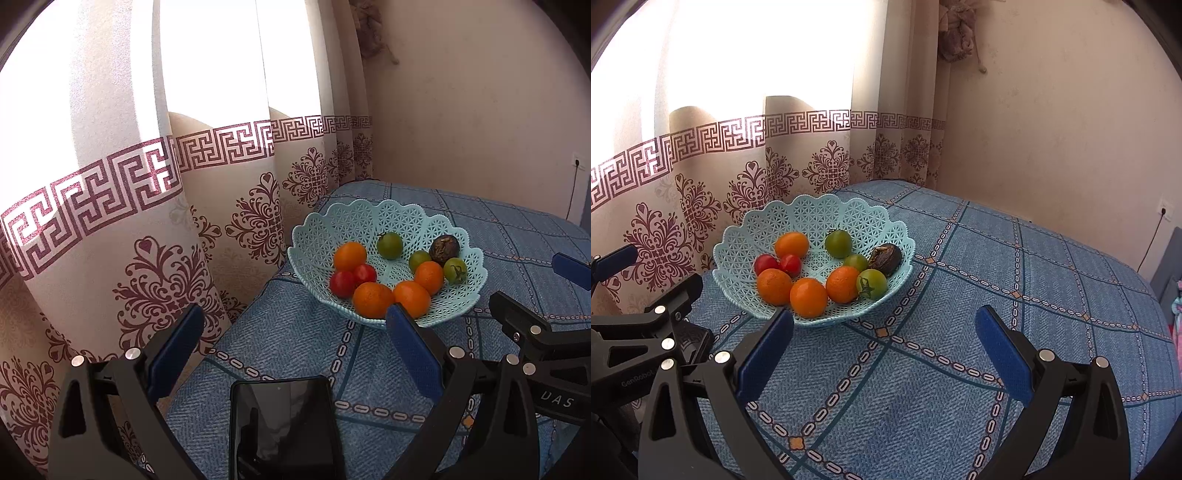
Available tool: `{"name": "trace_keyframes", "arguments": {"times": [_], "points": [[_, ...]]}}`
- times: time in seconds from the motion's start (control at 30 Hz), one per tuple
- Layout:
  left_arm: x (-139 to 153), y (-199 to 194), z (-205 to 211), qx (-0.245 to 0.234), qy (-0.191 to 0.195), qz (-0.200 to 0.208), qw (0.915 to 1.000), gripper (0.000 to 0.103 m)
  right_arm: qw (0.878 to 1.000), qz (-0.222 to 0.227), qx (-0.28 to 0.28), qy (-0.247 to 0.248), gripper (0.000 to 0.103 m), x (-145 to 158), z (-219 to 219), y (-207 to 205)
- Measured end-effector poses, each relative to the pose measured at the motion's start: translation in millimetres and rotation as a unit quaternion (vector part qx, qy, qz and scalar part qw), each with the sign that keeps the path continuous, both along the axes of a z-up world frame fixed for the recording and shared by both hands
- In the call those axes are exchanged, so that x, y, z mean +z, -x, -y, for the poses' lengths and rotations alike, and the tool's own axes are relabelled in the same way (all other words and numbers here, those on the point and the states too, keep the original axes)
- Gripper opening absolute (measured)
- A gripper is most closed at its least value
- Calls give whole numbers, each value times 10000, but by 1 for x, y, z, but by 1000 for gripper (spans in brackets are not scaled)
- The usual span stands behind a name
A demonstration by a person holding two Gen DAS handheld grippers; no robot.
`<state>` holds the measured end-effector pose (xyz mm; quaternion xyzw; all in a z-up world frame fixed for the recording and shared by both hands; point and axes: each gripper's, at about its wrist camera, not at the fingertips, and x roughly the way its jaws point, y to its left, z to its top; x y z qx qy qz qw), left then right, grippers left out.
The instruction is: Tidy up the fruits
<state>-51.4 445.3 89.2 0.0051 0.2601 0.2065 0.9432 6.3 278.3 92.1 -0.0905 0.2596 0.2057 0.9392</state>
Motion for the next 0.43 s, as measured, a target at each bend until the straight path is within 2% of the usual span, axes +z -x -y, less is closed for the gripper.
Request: {"name": "trace_keyframes", "arguments": {"times": [0.43], "points": [[0, 0, 0, -5, -1, -3, 10000, 100, 9997, -224, -58, 18, 98, -3, -1, -4]]}}
